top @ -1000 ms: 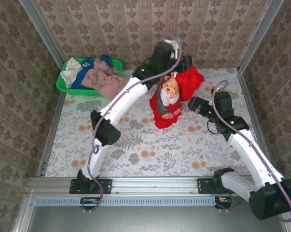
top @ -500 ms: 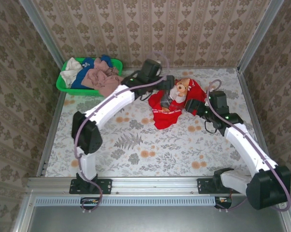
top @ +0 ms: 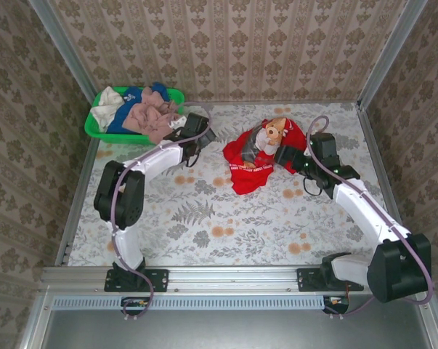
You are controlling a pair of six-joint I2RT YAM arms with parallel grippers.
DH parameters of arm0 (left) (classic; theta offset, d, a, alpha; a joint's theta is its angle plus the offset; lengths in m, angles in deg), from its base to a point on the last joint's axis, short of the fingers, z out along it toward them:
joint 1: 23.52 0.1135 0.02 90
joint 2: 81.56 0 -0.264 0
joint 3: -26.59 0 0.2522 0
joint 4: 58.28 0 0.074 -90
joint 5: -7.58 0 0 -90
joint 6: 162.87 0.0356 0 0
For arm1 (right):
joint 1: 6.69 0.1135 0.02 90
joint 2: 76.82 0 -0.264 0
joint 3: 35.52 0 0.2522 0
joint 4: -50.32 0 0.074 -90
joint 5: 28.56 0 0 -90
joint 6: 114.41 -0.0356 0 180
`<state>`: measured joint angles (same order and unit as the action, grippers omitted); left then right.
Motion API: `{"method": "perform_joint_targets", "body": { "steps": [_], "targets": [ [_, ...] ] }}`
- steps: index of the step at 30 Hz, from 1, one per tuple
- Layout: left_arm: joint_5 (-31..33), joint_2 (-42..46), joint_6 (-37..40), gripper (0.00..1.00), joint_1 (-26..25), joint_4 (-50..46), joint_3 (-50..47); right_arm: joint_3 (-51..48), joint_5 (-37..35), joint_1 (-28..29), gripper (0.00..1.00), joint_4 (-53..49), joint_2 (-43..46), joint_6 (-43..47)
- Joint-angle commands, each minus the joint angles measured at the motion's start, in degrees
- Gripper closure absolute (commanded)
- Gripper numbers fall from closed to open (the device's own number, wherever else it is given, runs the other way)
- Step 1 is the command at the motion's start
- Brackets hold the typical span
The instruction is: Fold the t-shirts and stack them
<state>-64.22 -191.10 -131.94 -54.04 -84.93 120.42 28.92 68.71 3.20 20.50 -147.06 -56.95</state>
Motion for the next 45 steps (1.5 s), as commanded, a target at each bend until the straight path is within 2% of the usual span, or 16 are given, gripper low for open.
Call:
{"method": "perform_joint_targets", "body": {
  "steps": [1, 4, 6, 8, 9, 11, 12, 15, 20, 24, 26, 33, 38, 45],
  "targets": [
    [2.15, -3.40, -6.91, 0.00, 0.80, 6.66, 1.69, 2.65, 1.69, 0.00, 0.00, 1.81, -1.34, -0.82],
    [2.20, -6.46, -10.86, 0.04, 1.67, 6.66, 3.57, 2.89, 1.88, 0.12, 0.00, 1.99, -1.52, -0.86],
    [1.78, -8.14, -13.33, 0.18, 2.20, 7.26, 4.15, 2.70, 1.88, 0.11, 0.00, 1.99, -1.15, -0.97],
    [1.67, -8.81, -12.86, 0.47, 2.31, 7.08, 5.26, 2.38, 1.66, 0.13, 0.00, 1.76, -0.47, -0.98],
    [1.59, -8.87, -11.86, 0.66, 2.22, 6.51, 6.11, 2.07, 1.45, 0.10, 0.00, 1.48, 0.05, -0.95],
    [1.50, -8.17, -9.55, 0.91, 1.90, 5.39, 7.48, 1.42, 1.05, 0.13, 0.00, 1.31, 1.00, -0.95],
    [1.73, -7.39, -8.32, 1.00, 1.56, 5.16, 7.72, 0.94, 0.78, 0.13, 0.00, 1.21, 1.52, -0.96],
    [3.83, -3.72, -4.73, 1.00, 0.84, 5.91, 6.33, -0.29, 0.23, 0.13, 0.00, 1.16, 2.62, -1.03],
    [3.60, 3.32, -0.04, 1.00, 0.82, 5.48, 3.98, -1.12, 0.20, 0.13, 0.00, 1.89, 2.78, -1.74],
    [5.06, 7.22, 7.46, 1.00, 1.57, 5.33, 5.59, -0.28, 0.77, 0.13, 0.00, 2.81, 0.91, -1.75],
    [4.29, 7.54, 10.97, 1.00, 3.19, 4.86, 7.55, 0.46, 1.23, 0.12, 0.00, 3.34, -0.42, -1.83],
    [0.44, 7.54, 15.70, 1.00, 12.24, 0.50, 13.34, 2.63, 1.10, 0.25, 0.00, 4.40, -2.84, -2.16],
    [-4.76, 1.22, 18.96, 1.00, 20.58, -4.76, 25.46, 3.09, 2.11, 0.28, 0.00, 4.92, -4.39, -2.72],
    [-8.96, -9.55, 21.55, 1.00, 27.40, -13.67, 49.05, 4.84, 3.52, 0.35, 0.00, 4.24, -6.11, -2.02]
  ]
}}
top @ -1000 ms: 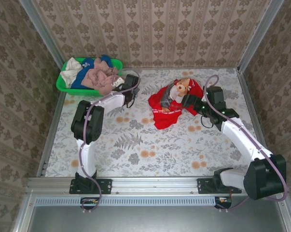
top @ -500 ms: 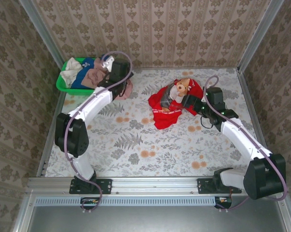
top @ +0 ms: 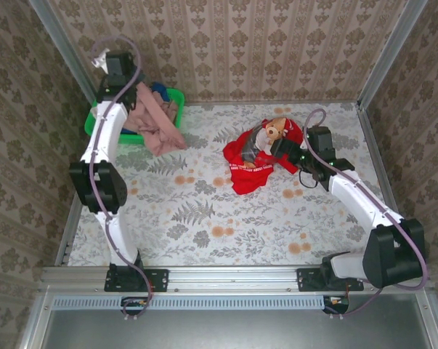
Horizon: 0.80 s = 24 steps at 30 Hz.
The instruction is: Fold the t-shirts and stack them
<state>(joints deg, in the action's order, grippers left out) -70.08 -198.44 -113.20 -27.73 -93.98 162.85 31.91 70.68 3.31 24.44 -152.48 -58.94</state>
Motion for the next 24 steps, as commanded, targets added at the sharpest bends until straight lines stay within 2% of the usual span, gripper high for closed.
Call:
{"method": "perform_joint_targets", "body": {
  "steps": [1, 4, 8, 10, 13, 14, 15, 17, 18, 22, 24],
  "targets": [
    [-3.64, -3.57, 3.21, 1.00, 1.68, -4.62, 9.05, 1.87, 1.78, 0.23, 0.00, 0.25, -0.84, 0.06],
    [-6.27, -7.55, 2.72, 1.00, 3.62, -4.69, 15.19, 2.06, 2.54, 0.28, 0.00, -0.08, -0.91, 0.42],
    [-8.29, -16.89, 1.08, 1.00, 5.63, -8.55, 31.97, 1.89, 3.20, 0.35, 0.00, -1.30, -0.07, 1.15],
    [-8.45, -20.81, -0.60, 1.00, 6.54, -7.12, 37.97, 1.56, 3.40, 0.36, 0.00, -1.97, 0.50, 1.45],
    [-9.44, -22.87, -5.01, 1.00, 8.21, -2.81, 38.34, 1.13, 3.83, 0.45, 0.00, -2.63, 1.14, 1.78],
    [-9.43, -23.31, -5.71, 0.84, 8.65, -3.32, 38.26, 1.17, 4.03, 0.39, 0.00, -3.02, 1.29, 2.03],
    [-9.43, -23.62, -5.93, 0.56, 8.90, -4.48, 38.03, 1.27, 4.08, 0.46, 0.00, -3.30, 1.38, 2.38],
    [-10.20, -23.34, -5.47, 0.14, 8.87, -6.85, 36.67, 1.73, 4.17, 0.41, 0.00, -3.76, 1.41, 2.73],
    [-10.72, -22.68, -4.81, 0.01, 8.59, -8.19, 35.52, 1.95, 4.21, 0.46, 0.00, -3.89, 1.33, 2.94],
    [-10.06, -16.55, -0.46, 0.00, 5.94, -11.30, 27.03, 2.63, 3.09, 0.18, 0.00, -3.84, 0.59, 1.38],
    [-8.03, -10.74, 2.20, 0.00, 3.13, -10.13, 18.39, 2.88, 1.07, -0.05, 0.00, -3.92, 0.07, -0.34]
  ]
}}
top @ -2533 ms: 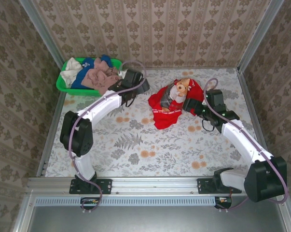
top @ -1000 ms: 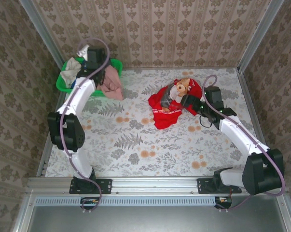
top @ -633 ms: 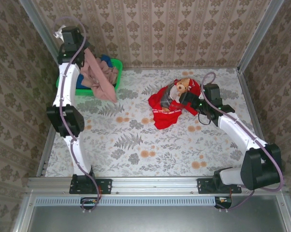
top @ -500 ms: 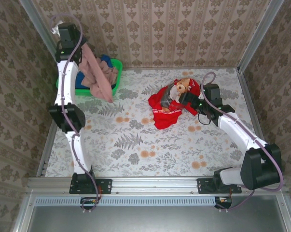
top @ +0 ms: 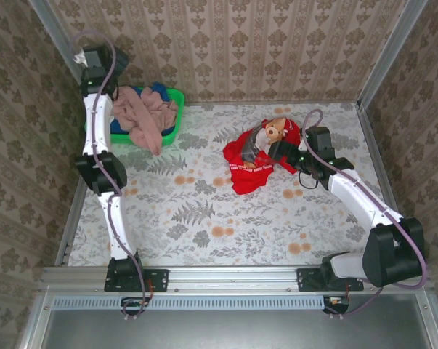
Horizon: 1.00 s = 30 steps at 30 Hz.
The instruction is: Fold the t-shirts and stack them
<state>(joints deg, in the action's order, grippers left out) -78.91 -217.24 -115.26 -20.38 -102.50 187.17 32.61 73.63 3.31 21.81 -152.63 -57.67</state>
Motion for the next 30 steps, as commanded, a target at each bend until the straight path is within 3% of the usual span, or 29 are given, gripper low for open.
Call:
{"method": "perform_joint_targets", "body": {
  "steps": [1, 5, 9, 13, 17, 21, 26, 30],
  "targets": [
    [1.95, 10.72, 5.05, 0.00, -5.68, -0.60, -10.27, 2.35, -3.13, -0.03, 0.00, -1.46, -0.06, -2.27],
    [7.60, 23.83, 7.40, 0.00, -14.79, 6.94, -31.09, 2.20, -7.59, -1.19, 0.00, -1.64, -0.37, -4.29],
    [9.05, 31.35, 6.57, 0.00, -25.66, 8.91, -44.91, 1.55, -5.69, -4.57, 0.00, -1.01, -1.36, -5.99],
    [5.56, 33.37, 2.93, 0.00, -35.40, 9.84, -54.05, 3.40, -3.09, -8.48, 0.01, -1.50, -6.07, -7.24],
    [3.11, 32.59, -2.87, 0.00, -42.33, 9.33, -60.05, 7.71, -1.29, -10.26, 0.08, -4.16, -12.98, -7.02],
    [-0.76, 29.64, -7.12, 0.00, -45.55, 6.69, -61.48, 10.67, -0.36, -10.35, 0.19, -4.01, -19.85, -8.18],
    [-7.43, 24.78, -9.98, 0.00, -45.86, 7.60, -62.13, 13.34, 0.75, -10.26, 0.31, -2.88, -26.80, -10.38],
    [-11.49, 19.67, -10.60, 0.07, -46.05, 9.28, -59.90, 15.49, 0.99, -10.35, 0.55, -2.67, -30.88, -10.88]
  ]
}}
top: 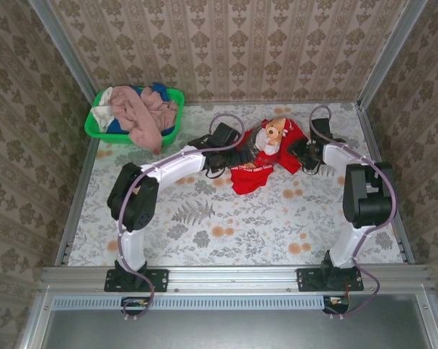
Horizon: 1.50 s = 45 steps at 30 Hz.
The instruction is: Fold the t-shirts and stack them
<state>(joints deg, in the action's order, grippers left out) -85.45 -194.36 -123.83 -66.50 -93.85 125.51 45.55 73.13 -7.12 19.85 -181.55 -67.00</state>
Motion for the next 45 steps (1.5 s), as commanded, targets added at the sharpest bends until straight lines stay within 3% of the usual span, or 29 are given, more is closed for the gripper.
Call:
{"method": "perform_joint_targets", "body": {
  "steps": [1, 3, 5, 8, 9, 10, 19, 23, 24, 25, 26, 27, 29, 34, 40, 45],
  "targets": [
    [-5.56, -4.28, -2.01, 0.10, 0.01, 0.58, 2.50, 3.01, 1.39, 0.07, 0.61, -0.77, -2.45, -1.53],
    [-6.86, -6.48, -2.23, 0.18, 0.15, 0.73, 3.85, 3.82, 1.01, -0.14, 0.80, -0.75, -2.75, -1.43],
    [-7.94, -8.27, -2.71, 0.38, 0.25, 1.31, 4.31, 4.04, 0.48, -0.51, 1.00, -0.66, -1.85, -1.42],
    [-9.02, -9.30, -3.09, 0.82, 1.12, 2.03, 3.81, 3.74, 0.03, -1.36, 1.00, -0.31, 1.54, -1.07],
    [-8.74, -8.84, -2.90, 0.94, 1.65, 2.17, 3.22, 3.63, -0.31, -1.65, 1.00, -0.51, 3.20, -0.61],
    [-8.46, -8.21, -2.71, 1.00, 2.13, 2.41, 2.69, 3.47, -0.65, -2.00, 1.00, -0.72, 4.66, 0.02],
    [-7.78, 2.54, 5.61, 1.00, 9.86, -2.85, 3.04, 1.95, -3.57, -6.19, 1.00, -3.57, 20.78, 8.25],
    [-9.41, 6.16, 9.40, 1.00, 14.39, -6.84, 6.20, 1.29, -0.92, -6.61, 1.00, -5.51, 22.63, 10.39],
    [-9.85, 6.45, 10.14, 1.00, 15.52, -7.82, 7.13, 0.34, 0.06, -6.45, 0.95, -5.41, 22.40, 9.72],
    [-10.29, 6.47, 10.84, 1.00, 16.44, -8.56, 7.85, -0.98, 0.62, -6.23, 0.83, -4.56, 22.24, 9.04],
    [-10.44, 6.15, 11.50, 0.87, 17.82, -9.43, 8.65, -2.78, 1.16, -5.89, 0.66, -3.27, 22.20, 8.02],
    [-10.11, 5.68, 11.73, 0.57, 19.04, -10.36, 9.41, -4.31, 1.32, -5.31, 0.54, -1.92, 22.04, 7.29],
    [-10.02, 4.88, 12.38, 0.02, 19.95, -11.46, 10.79, -6.47, 1.42, -3.88, 0.43, -0.44, 21.03, 6.00],
    [-3.01, 6.48, 11.61, 0.00, 17.31, -13.72, 9.78, -7.13, 1.48, 0.29, 0.36, 0.08, 16.12, 4.85],
    [5.89, 12.09, -0.84, 0.00, 10.86, -7.85, -4.92, -4.60, 3.29, 3.55, 0.40, 2.17, 7.25, 1.34],
    [10.57, 15.85, -10.11, 0.00, 9.02, -4.02, -13.86, -0.21, 3.70, 4.99, 0.44, 1.00, 0.43, 0.04]
  ]
}}
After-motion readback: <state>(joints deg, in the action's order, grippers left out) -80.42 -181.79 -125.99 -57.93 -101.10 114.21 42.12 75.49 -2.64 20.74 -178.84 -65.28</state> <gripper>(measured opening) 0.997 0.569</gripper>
